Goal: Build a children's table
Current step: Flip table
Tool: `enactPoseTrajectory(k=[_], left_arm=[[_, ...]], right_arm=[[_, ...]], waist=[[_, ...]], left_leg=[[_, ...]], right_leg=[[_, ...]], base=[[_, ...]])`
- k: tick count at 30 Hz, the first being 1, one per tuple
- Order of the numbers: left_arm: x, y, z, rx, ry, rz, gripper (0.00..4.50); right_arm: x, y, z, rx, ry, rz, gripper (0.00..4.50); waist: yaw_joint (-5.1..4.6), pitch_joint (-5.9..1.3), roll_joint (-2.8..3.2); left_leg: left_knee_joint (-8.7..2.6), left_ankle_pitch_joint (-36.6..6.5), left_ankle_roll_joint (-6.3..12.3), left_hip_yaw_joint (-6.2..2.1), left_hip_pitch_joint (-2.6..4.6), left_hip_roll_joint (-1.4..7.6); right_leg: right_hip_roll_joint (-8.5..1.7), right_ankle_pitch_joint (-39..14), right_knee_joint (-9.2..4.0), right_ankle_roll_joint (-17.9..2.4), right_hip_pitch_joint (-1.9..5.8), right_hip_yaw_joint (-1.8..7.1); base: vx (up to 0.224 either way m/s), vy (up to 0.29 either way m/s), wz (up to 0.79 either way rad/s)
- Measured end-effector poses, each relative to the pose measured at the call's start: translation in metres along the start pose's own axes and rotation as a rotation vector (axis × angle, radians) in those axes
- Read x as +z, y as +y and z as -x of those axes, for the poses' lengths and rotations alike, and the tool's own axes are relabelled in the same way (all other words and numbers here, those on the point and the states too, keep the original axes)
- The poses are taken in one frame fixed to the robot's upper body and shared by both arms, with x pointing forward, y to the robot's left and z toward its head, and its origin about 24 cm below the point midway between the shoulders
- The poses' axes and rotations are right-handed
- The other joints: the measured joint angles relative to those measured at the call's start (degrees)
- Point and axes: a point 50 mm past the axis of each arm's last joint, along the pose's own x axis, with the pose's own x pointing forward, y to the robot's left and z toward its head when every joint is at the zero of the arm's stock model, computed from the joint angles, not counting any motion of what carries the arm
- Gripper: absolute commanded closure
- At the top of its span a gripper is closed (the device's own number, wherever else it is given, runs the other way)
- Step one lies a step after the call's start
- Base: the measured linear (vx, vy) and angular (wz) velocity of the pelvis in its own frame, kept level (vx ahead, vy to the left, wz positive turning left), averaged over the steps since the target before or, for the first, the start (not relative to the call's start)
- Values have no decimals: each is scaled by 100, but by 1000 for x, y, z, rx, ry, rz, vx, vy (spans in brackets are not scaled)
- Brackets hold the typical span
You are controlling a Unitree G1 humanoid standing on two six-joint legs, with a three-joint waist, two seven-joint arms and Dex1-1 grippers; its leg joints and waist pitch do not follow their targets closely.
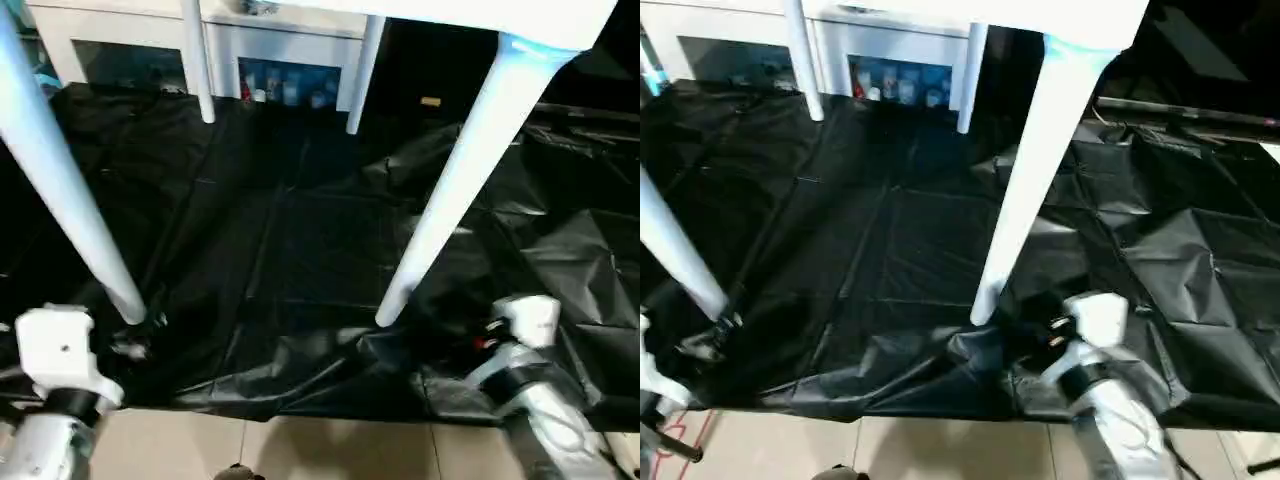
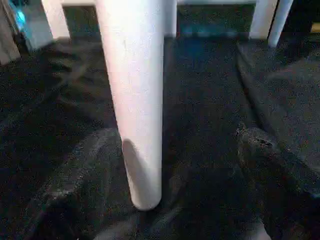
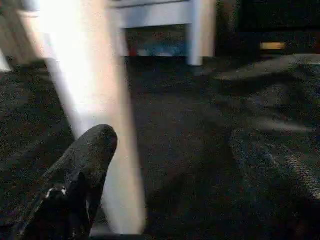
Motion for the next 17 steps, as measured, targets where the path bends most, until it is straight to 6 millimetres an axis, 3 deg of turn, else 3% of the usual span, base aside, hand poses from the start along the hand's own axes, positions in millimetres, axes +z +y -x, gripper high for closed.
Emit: enactPoseTrajectory(k=[4,9,17], left_arm=[[-4,0,-8,-17,6,-9,40],[-4,-4,-8,-16,-31,-8,40],[-3,-8,-11,10,-41,22,40]], right_arm=[[-7,-7,0,50,72,68,46],[-10,-2,-8,97,80,67,46],[-13,4,-11,138,101,33,46]], waist=[[-34,13,23],[-107,15,25],[-121,6,19]], left_leg=[[-1,0,-1,-3,62,-1],[12,0,0,-5,62,-1],[13,0,0,-6,64,-1]], right_leg=[[-1,-7,-5,10,40,0],[-2,-7,-6,10,45,0],[-3,-6,-3,9,54,-1]], base=[[0,0,0],[0,0,0],[0,0,0]])
